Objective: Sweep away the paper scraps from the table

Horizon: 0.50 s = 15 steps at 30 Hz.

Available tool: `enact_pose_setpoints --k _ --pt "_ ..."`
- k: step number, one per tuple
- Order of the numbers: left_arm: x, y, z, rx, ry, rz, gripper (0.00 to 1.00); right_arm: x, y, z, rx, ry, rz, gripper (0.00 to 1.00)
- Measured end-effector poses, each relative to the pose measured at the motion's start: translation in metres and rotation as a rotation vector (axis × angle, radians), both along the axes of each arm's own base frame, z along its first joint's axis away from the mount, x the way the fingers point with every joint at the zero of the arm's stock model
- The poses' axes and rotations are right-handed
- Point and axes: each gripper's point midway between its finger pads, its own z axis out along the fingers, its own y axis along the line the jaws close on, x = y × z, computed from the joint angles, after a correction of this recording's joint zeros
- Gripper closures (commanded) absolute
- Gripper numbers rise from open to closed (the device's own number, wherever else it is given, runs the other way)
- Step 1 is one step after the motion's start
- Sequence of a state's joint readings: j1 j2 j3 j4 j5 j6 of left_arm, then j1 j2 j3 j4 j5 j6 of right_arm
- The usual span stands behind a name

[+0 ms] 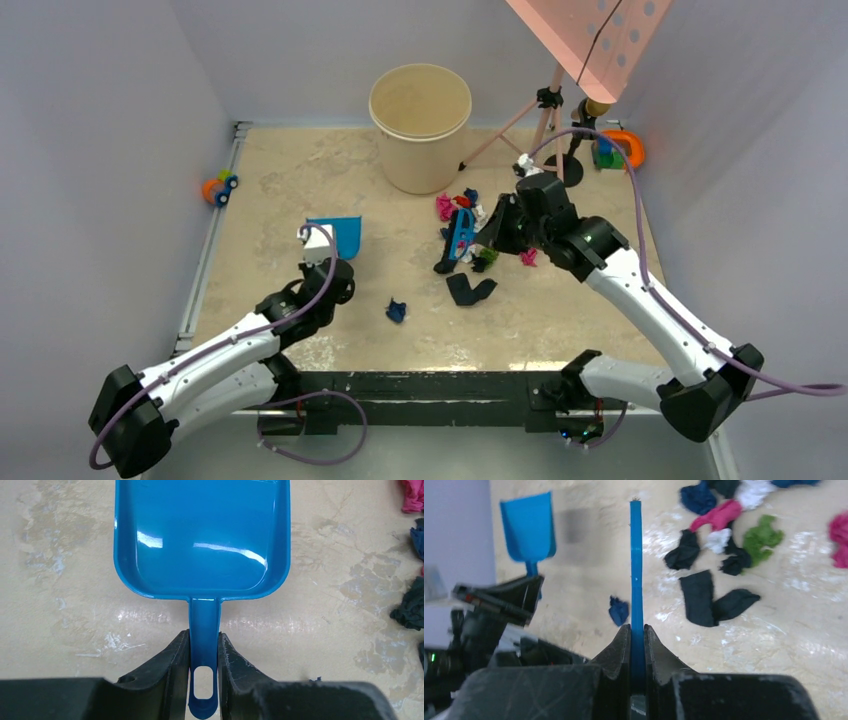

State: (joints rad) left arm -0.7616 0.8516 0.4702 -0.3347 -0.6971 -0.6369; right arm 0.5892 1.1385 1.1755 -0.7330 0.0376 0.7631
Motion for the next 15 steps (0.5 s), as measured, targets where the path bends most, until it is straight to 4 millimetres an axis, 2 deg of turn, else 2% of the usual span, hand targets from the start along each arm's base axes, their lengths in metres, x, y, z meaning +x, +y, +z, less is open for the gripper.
enact_pose_setpoints --k 3,7,9,12,15 --pt "-0.001 0.006 0.0 0.007 0.001 0.034 1.0 -0.018 0.027 0.005 0.023 -0.024 0.169 1.0" --pt "-0.003 0.012 -0.001 0.015 0.003 0.063 1.0 -0.052 0.084 -0.002 0.087 0.002 0.454 1.0" --pt "-0.003 0.013 -0.001 0.014 0.002 0.07 1.0 -0.067 0.11 -0.018 0.078 0.052 0.57 1.0" --pt "-0.003 0.014 0.0 0.014 -0.003 0.08 1.0 -0.085 0.152 -0.056 -0.004 0.155 0.722 1.0" --pt "-0.002 0.015 0.0 0.017 -0.007 0.085 1.0 -0.098 0.17 -0.093 -0.088 0.234 0.797 1.0"
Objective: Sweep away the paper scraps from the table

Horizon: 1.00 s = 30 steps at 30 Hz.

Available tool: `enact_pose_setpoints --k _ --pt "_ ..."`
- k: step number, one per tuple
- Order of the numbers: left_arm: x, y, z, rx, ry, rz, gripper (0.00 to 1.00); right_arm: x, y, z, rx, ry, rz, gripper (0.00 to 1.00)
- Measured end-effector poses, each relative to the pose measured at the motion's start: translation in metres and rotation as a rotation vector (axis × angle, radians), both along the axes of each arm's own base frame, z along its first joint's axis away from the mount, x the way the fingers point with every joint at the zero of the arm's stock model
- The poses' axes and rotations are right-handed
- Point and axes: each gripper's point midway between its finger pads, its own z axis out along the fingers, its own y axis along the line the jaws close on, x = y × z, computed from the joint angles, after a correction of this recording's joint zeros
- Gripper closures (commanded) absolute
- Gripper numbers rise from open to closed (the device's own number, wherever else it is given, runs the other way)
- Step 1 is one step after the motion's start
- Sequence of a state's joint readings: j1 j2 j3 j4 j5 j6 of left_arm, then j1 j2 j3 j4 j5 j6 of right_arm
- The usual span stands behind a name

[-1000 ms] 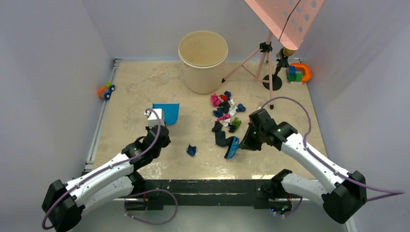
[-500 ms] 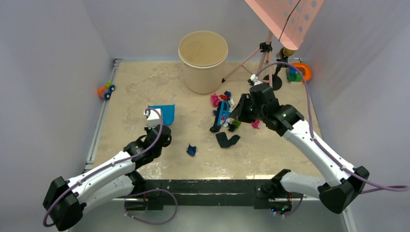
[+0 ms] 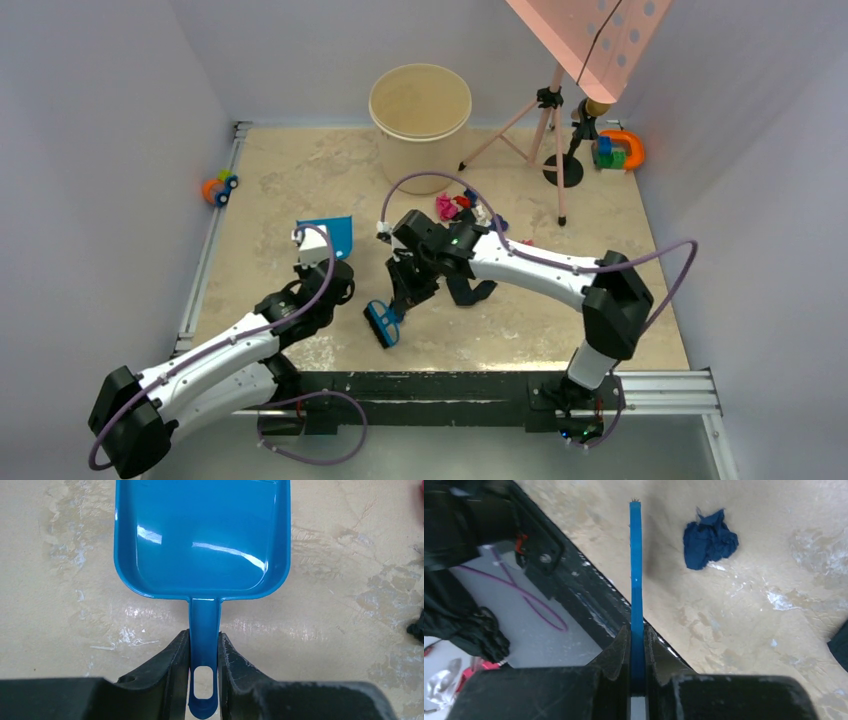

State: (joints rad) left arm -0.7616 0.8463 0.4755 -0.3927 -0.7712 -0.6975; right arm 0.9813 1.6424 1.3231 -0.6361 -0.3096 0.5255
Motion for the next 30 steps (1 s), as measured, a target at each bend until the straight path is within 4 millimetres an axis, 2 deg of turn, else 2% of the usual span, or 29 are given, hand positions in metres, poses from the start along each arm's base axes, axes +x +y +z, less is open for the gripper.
enact_pose_setpoints --k 4,6,8,11,16,20,26,30 --pt "-0.001 0.001 0.0 0.004 0.003 0.0 1.0 -0.004 -0.008 -0.033 -0.13 0.045 0.006 1.0" --pt "-0.001 0.0 -0.001 0.005 0.005 -0.008 1.0 0.003 -0.016 -0.039 -0.194 0.04 -0.031 1.0" --pt "0.0 -0.003 -0.001 0.002 0.008 -0.02 1.0 0.012 -0.022 -0.036 -0.239 0.01 -0.069 1.0" --pt "0.0 -0.006 -0.002 0.008 0.02 -0.04 1.0 0.029 -0.037 -0.026 -0.316 -0.067 -0.153 1.0" --pt "0.001 -0.011 -0.006 0.01 0.037 -0.062 1.0 0.056 -0.086 -0.013 -0.462 -0.167 -0.297 1.0" --pt "0.002 -0.015 -0.007 0.012 0.046 -0.083 1.0 0.069 -0.121 0.001 -0.539 -0.218 -0.385 1.0" --pt "0.002 -0.027 -0.01 0.001 0.064 -0.146 1.0 0.079 -0.149 0.031 -0.543 -0.283 -0.478 1.0" --pt "0.002 -0.052 -0.011 -0.043 0.082 -0.272 1.0 0.076 -0.155 0.053 -0.449 -0.305 -0.48 1.0"
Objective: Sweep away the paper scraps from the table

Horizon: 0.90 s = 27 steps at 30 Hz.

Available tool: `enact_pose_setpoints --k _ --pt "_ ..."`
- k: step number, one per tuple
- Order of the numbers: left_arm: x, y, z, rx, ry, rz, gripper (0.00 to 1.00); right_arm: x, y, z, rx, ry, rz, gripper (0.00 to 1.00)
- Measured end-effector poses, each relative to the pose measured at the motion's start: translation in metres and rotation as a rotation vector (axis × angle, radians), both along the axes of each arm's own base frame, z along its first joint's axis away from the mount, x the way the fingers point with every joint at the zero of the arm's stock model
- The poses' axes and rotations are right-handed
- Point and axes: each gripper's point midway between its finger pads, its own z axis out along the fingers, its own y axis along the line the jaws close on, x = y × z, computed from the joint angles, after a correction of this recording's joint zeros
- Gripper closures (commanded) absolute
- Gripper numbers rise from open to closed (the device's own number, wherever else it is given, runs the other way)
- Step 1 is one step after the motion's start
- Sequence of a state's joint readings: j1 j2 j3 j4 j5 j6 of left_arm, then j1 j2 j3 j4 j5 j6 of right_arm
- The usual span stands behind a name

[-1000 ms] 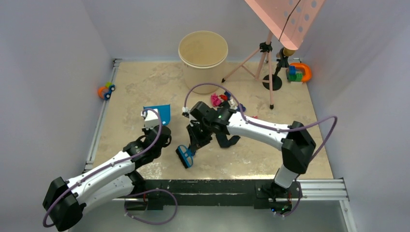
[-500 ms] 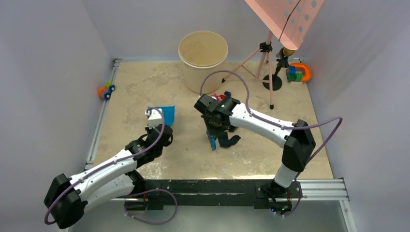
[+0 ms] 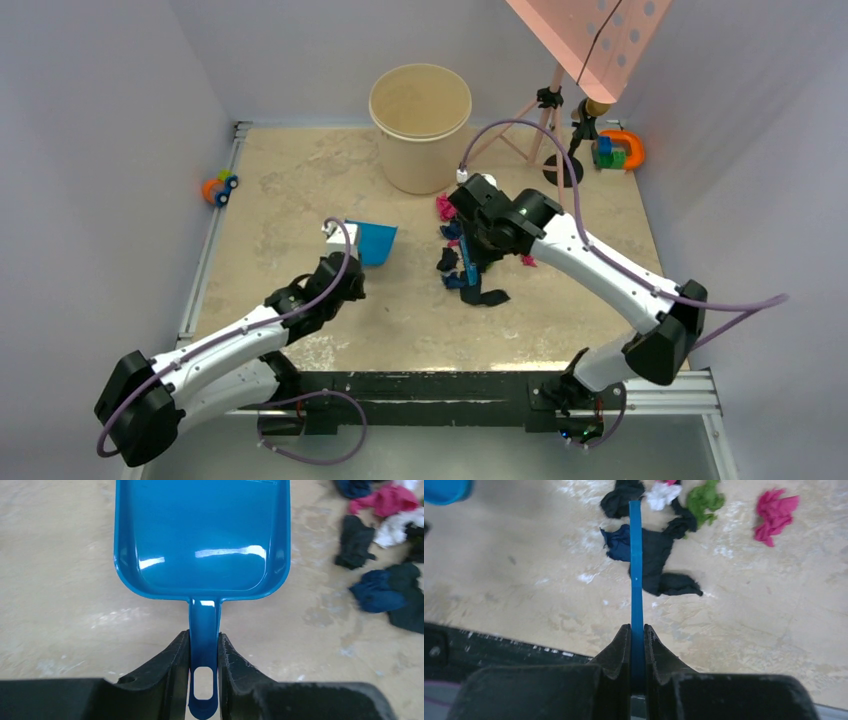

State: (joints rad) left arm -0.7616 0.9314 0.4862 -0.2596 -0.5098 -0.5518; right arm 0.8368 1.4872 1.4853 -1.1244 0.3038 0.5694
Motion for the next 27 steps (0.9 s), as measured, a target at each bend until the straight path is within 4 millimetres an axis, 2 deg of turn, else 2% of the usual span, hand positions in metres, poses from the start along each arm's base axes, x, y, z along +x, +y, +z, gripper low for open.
enact_pose_setpoints --k 2,4,9,11,15,20,24,27 --pt "-0.001 -0.018 0.002 -0.045 0.007 -0.082 1.0 -0.01 0.002 0.002 0.051 0.016 0.046 1.0" --pt "-0.003 -0.032 0.002 -0.082 0.014 -0.149 1.0 -0.026 0.002 -0.01 0.066 0.071 0.103 1.0" --pt "-0.01 -0.052 0.001 -0.126 0.038 -0.255 1.0 -0.057 -0.006 -0.07 0.007 0.246 0.163 1.0" --pt "-0.012 -0.057 0.002 -0.142 0.041 -0.285 1.0 -0.066 -0.011 -0.082 -0.017 0.298 0.161 1.0" --pt "-0.02 -0.068 0.002 -0.179 0.066 -0.344 1.0 -0.053 -0.012 -0.079 -0.003 0.273 0.128 1.0" --pt "-0.037 -0.082 0.003 -0.248 0.116 -0.402 1.0 -0.022 -0.016 -0.073 -0.013 0.211 0.061 1.0" --pt "-0.059 -0.087 0.003 -0.281 0.161 -0.441 1.0 0.006 -0.013 -0.046 0.015 0.105 0.044 1.0" --pt "-0.073 -0.087 0.006 -0.284 0.181 -0.472 1.0 0.019 -0.016 -0.023 0.059 0.039 0.034 1.0"
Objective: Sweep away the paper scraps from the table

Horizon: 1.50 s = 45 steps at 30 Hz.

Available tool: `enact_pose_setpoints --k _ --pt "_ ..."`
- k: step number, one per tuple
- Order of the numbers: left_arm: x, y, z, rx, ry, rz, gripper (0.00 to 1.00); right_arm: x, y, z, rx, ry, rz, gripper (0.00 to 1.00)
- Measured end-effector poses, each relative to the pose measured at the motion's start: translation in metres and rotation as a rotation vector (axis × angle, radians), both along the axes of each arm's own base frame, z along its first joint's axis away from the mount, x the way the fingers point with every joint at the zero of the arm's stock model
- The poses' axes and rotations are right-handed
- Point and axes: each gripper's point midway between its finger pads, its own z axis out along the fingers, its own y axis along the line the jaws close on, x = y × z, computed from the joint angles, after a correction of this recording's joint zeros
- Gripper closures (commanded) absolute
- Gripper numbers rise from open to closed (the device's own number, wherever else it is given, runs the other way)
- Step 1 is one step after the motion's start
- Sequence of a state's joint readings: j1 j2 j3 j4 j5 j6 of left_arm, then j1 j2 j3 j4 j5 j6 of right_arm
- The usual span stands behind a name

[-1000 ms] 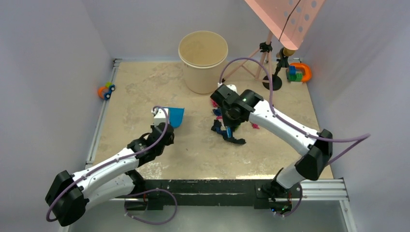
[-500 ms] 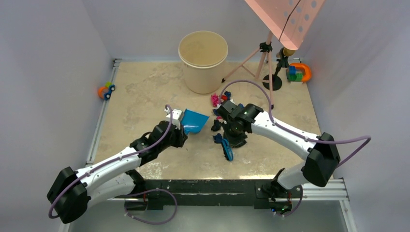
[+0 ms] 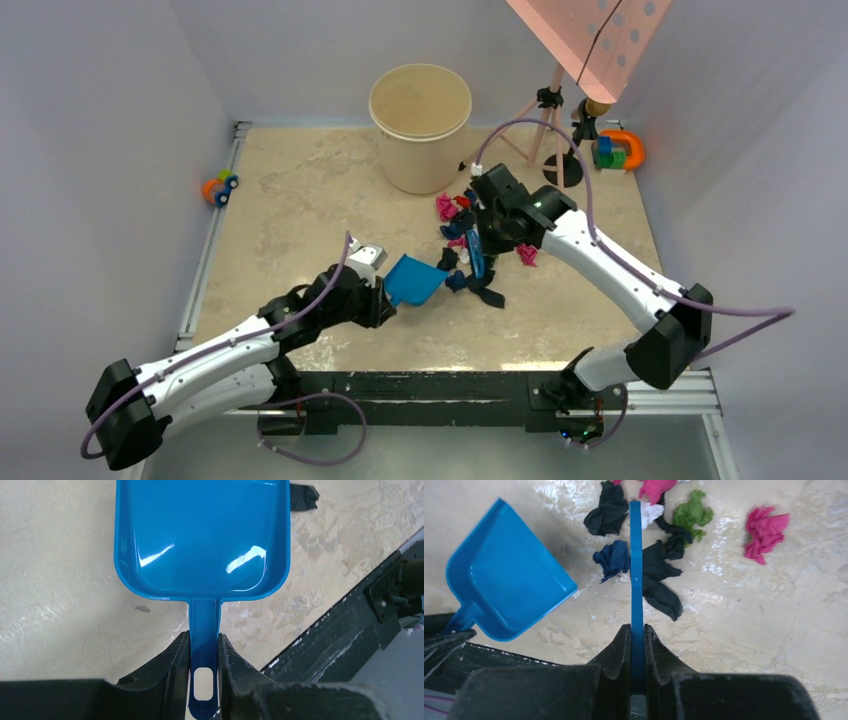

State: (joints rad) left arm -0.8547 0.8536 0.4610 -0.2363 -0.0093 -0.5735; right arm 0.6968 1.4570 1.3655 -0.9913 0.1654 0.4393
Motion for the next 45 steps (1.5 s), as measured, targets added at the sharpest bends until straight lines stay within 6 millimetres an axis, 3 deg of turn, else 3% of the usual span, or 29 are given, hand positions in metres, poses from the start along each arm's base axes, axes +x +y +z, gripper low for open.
enact_pose_setpoints --k 4,9,12,14,18,21,27,32,40,45 --pt "-0.017 0.002 0.002 0.022 0.027 -0.045 1.0 0.009 -0.026 0.026 0.02 -0.075 -0.07 1.0" --pt "-0.036 0.002 -0.002 0.072 0.063 -0.088 1.0 0.025 -0.095 0.04 -0.142 -0.164 -0.295 1.0" --pt "-0.05 -0.001 -0.013 0.12 0.088 -0.13 1.0 0.031 -0.131 0.029 -0.312 -0.154 -0.397 1.0" --pt "-0.06 -0.004 -0.026 0.176 0.111 -0.163 1.0 0.036 -0.143 0.016 -0.415 -0.12 -0.417 1.0" --pt "-0.071 -0.003 -0.048 0.287 0.133 -0.206 1.0 0.053 -0.147 -0.012 -0.564 -0.05 -0.397 1.0" --pt "-0.068 -0.003 -0.053 0.321 0.11 -0.213 1.0 0.064 -0.145 -0.028 -0.627 -0.02 -0.352 1.0" --pt "-0.051 -0.016 -0.053 0.397 0.07 -0.221 1.0 0.085 -0.124 -0.058 -0.616 0.046 -0.211 1.0" --pt "-0.042 -0.027 -0.057 0.427 0.043 -0.234 1.0 0.08 -0.093 -0.074 -0.505 0.087 -0.049 1.0" --pt "-0.025 -0.042 -0.058 0.466 0.023 -0.242 1.0 0.035 0.007 -0.055 -0.191 0.075 0.273 1.0" --pt "-0.01 -0.052 -0.058 0.479 0.004 -0.227 1.0 0.008 0.032 -0.054 -0.014 0.125 0.355 1.0"
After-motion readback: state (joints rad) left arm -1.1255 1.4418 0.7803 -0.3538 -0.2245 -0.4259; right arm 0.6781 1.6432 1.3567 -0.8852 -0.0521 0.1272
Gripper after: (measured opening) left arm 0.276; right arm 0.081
